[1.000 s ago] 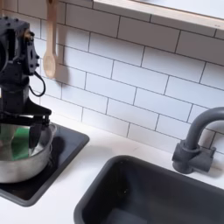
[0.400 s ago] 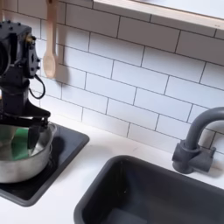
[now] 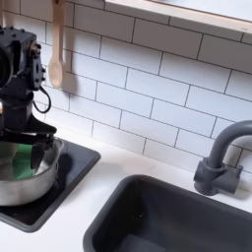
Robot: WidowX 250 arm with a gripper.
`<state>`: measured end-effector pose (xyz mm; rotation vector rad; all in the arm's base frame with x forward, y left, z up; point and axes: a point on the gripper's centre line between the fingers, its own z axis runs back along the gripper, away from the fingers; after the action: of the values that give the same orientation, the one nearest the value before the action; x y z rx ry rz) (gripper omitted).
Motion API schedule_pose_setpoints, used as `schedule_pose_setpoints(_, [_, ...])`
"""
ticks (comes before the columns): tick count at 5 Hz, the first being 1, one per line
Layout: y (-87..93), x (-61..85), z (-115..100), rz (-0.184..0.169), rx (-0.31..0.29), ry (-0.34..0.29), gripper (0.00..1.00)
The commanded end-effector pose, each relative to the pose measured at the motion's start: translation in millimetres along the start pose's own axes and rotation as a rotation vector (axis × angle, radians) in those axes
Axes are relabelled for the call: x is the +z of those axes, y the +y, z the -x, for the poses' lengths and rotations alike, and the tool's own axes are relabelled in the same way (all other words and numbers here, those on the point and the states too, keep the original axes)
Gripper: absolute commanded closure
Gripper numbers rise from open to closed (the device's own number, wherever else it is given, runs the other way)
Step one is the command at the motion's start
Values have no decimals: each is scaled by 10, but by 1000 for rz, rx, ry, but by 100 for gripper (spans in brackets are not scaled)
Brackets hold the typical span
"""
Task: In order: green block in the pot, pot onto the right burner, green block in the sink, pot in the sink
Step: 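Take the green block out of the pot and put it in the sink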
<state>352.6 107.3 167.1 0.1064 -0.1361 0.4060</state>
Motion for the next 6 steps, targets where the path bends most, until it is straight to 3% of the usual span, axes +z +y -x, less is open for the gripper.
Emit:
schedule_pose_setpoints(1, [-31, -96, -26, 0, -5, 21, 1])
schedule_pose_setpoints(2, [-35, -102, -11, -6, 3, 25, 100])
schedule_pose_setpoints(4, [-21, -24, 18, 2, -3, 11, 100])
schedule_pose_setpoints(6, [-7, 236, 28, 1, -18, -45, 100])
